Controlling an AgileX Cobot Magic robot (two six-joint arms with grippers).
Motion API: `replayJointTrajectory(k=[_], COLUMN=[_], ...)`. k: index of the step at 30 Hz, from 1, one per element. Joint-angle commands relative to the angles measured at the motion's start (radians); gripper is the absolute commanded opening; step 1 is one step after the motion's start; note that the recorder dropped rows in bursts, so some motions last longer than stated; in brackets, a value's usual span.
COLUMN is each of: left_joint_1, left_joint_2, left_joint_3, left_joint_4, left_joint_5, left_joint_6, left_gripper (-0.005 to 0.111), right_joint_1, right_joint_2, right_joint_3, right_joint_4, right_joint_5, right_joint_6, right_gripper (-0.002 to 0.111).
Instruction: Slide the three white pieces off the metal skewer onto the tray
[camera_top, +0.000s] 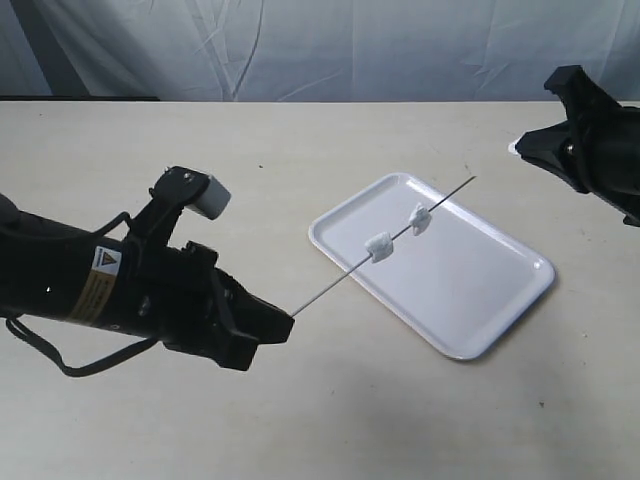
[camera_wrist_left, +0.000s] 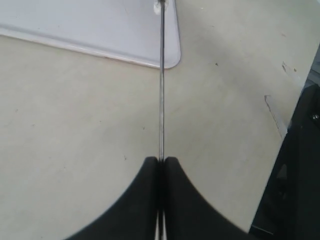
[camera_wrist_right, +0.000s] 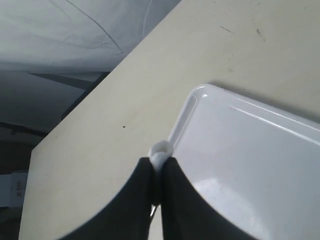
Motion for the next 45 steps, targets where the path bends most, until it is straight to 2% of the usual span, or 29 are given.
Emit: replayJointTrajectory(k=[1,9,17,24,27,32,38,45], left_joint_1=[0.003,0.003,0.003,0.003,0.003,0.003,0.003,0.003], left_joint_2=[-0.008,-0.01,-0.014,-0.06,-0.062,-0.062,-0.062,-0.049], left_joint_3=[0.01,0.01,0.001,0.001,0.001,0.001,0.001,0.001], left_joint_4=[-0.002,-0.002,-0.007,-0.002,-0.002,-0.002,-0.002,-0.002], left_joint_5=[0.044,0.124,0.075,0.146,0.15,0.142,0.123,0.112], left_joint_6=[-0.008,-0.006,-0.011,-0.039,-0.045,-0.064,-0.07,-0.121], left_gripper=[0.0,0.0,0.0,0.0,0.0,0.0,0.0,0.0], right_joint_1=[-0.004,0.028,0.165,0.185,0.185,0.185,0.185,0.185], right_joint_2=[0.0,0.019,0.191,0.255,0.265,0.271,0.261,0.22], right_joint_3=[-0.006,0.031,0.035,0.035,0.035,0.033,0.022,-0.013], right_joint_4=[-0.003,-0.132,-0.131,-0.129,-0.088,-0.034,-0.016,-0.001], right_joint_5=[-0.007,0.016,-0.026,-0.071,-0.081,-0.081,0.009,0.156], right_joint_6=[-0.013,-0.011,-0.037,-0.061,-0.083,-0.101,-0.115,-0.134], right_gripper=[-0.001,-0.001,-0.001,-0.001,0.005,0.023,0.042,0.043])
